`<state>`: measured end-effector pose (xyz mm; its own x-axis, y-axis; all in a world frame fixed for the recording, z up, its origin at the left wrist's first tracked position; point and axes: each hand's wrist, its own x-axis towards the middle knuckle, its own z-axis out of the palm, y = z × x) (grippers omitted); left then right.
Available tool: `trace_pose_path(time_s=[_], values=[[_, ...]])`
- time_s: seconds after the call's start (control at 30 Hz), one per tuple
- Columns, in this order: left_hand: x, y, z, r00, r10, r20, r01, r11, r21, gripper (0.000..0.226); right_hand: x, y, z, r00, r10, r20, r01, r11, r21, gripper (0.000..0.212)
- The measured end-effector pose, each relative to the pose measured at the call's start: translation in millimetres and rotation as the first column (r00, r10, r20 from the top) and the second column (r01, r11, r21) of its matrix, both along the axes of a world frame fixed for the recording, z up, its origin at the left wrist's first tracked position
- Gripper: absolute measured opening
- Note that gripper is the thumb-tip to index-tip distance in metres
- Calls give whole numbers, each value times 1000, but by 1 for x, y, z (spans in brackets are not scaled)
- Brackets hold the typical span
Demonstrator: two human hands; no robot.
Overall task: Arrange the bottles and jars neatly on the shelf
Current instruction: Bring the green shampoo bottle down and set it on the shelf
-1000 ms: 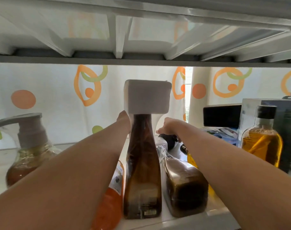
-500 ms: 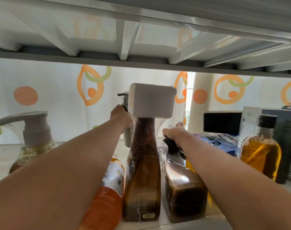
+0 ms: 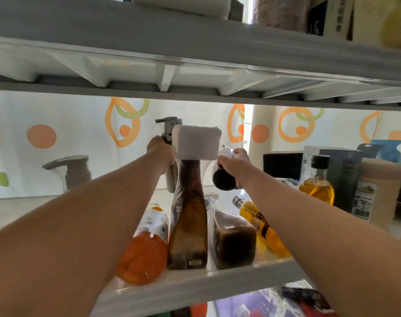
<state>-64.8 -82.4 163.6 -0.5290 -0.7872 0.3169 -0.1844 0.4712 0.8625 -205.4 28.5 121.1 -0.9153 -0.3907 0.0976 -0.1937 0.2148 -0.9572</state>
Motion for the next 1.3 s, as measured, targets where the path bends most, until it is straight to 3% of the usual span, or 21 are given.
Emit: trace_pose_path(time_s=[0.23, 0.4, 0.57, 0.63, 0.73, 0.97, 1.17, 1.3], values=[[44, 18, 9, 993, 30, -117, -22, 997, 67, 38, 44, 43, 5, 997, -15, -80, 9, 997, -79, 65], [79, 42, 22, 973, -21, -229, 46, 993, 106, 26, 72, 72, 8, 996, -6, -86, -5, 991, -131, 65], [111, 60, 30, 958, -71, -277, 105, 989, 107, 31, 95, 100, 9, 994, -11, -105, -8, 984, -176, 64], [122, 65, 31, 957, -79, -279, 104, 992, 76, 41, 106, 109, 11, 994, 1, -111, -22, 983, -180, 63], [136, 73, 31, 953, -108, -284, 129, 990, 57, 31, 123, 122, 16, 994, -1, -107, -20, 981, -190, 64], [170, 93, 31, 945, -162, -286, 175, 984, 22, 33, 165, 139, 14, 985, -14, -172, -19, 982, -190, 67], [211, 105, 37, 951, -228, -211, 232, 973, -2, 21, 217, 142, -5, 979, -64, -192, 23, 978, -208, 68], [242, 104, 35, 963, -241, -117, 243, 970, -2, 32, 258, 140, -17, 977, -94, -190, 49, 972, -228, 66]])
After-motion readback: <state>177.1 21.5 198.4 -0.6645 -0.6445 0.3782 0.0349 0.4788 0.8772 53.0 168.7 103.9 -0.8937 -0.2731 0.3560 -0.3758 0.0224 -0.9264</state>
